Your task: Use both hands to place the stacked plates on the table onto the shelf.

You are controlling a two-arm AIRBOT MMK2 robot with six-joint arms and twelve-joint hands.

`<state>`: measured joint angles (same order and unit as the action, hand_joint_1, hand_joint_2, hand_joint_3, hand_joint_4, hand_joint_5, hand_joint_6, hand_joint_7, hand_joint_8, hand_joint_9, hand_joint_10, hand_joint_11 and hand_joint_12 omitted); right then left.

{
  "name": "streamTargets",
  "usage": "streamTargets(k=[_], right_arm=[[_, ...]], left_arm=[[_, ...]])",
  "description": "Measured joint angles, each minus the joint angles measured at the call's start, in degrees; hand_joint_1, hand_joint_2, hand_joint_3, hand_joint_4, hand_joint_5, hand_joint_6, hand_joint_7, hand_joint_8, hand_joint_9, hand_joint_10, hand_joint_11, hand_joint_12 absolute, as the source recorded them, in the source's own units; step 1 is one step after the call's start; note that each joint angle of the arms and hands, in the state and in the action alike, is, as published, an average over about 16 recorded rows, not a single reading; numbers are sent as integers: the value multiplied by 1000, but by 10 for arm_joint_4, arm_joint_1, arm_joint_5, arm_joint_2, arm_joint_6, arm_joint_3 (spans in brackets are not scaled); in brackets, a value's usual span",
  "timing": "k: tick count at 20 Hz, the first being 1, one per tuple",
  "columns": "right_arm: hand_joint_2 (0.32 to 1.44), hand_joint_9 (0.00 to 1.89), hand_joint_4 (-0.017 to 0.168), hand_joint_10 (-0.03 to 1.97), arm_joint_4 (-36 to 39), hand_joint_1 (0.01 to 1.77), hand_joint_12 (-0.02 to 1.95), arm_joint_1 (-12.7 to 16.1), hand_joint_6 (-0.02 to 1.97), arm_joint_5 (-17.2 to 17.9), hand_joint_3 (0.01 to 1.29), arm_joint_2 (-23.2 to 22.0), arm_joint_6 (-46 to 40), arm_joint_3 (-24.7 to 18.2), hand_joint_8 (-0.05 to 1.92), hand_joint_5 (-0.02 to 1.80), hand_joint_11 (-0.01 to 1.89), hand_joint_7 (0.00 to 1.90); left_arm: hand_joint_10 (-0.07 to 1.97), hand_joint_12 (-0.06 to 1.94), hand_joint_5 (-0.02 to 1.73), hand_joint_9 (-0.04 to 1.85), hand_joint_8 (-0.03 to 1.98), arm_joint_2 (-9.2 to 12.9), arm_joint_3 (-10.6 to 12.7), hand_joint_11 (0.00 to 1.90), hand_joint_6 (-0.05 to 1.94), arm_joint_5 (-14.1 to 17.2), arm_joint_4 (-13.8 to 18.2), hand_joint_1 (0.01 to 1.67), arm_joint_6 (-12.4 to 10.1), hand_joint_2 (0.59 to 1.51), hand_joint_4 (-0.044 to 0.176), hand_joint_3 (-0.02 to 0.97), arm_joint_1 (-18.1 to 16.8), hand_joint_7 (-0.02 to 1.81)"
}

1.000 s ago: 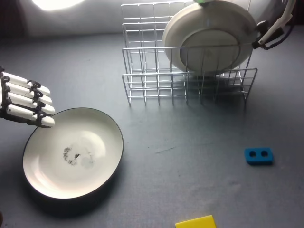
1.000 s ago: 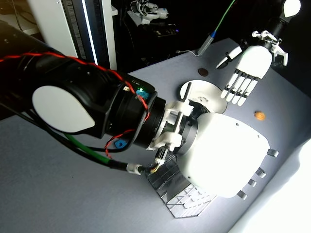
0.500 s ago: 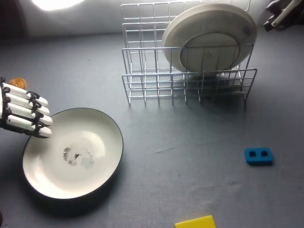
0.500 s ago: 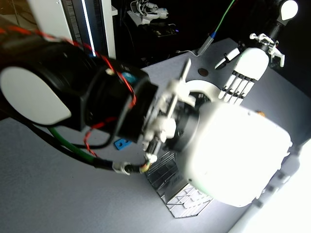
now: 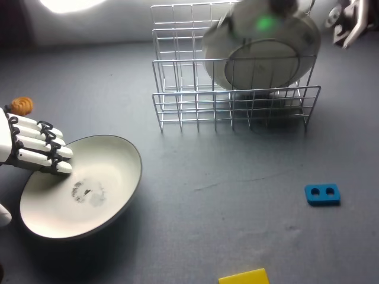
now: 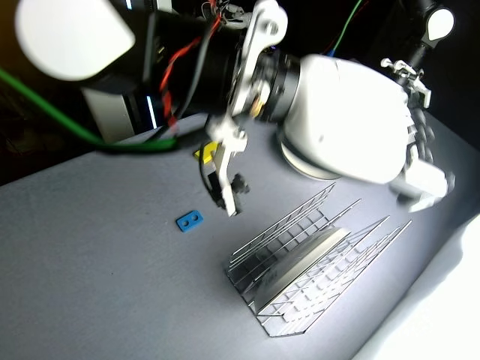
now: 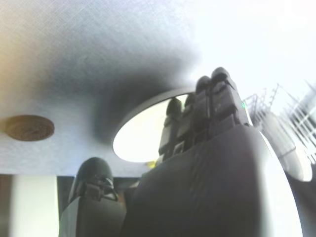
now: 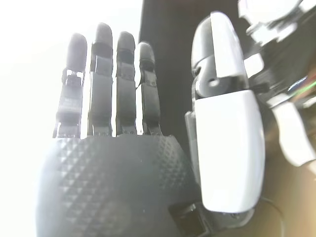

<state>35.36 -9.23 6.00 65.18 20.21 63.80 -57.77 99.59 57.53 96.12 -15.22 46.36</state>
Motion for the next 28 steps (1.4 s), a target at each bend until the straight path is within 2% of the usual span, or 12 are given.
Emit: streamTargets(k=[3, 7, 12, 19, 28], right_arm=[[988, 314, 1, 7, -26, 1069, 566, -22, 23, 9, 17, 7, 110, -35, 9, 277, 96, 304], [972, 129, 3, 5, -101, 1108, 293, -61, 19, 24, 18, 26, 258, -66, 11, 127, 21, 131], [956, 17, 4, 4, -210, 1207, 23, -110, 18, 45, 17, 70, 385, -69, 12, 26, 15, 17], [960, 13, 4, 4, -295, 1246, 100, -155, 18, 57, 17, 149, 450, -26, 11, 19, 21, 11], [973, 12, 3, 5, -319, 1218, 250, -176, 18, 57, 17, 248, 455, 55, 11, 22, 19, 11]], left_arm=[[24, 9, 57, 30, -15, -4, 2, 16, -11, -5, -7, 15, -10, 1151, 4, 21, 12, -8], [24, 9, 46, 30, -16, -8, 3, 15, -20, -11, -14, 14, -19, 1152, 3, 21, 24, -11], [25, 10, 34, 30, -16, -9, 3, 15, -28, -14, -19, 15, -24, 1153, 1, 20, 32, -12], [25, 10, 32, 30, -15, -10, 3, 15, -30, -15, -21, 15, -25, 1147, -1, 20, 35, -12], [25, 10, 34, 31, -16, -10, 3, 16, -29, -14, -21, 15, -25, 1139, -2, 20, 35, -12]])
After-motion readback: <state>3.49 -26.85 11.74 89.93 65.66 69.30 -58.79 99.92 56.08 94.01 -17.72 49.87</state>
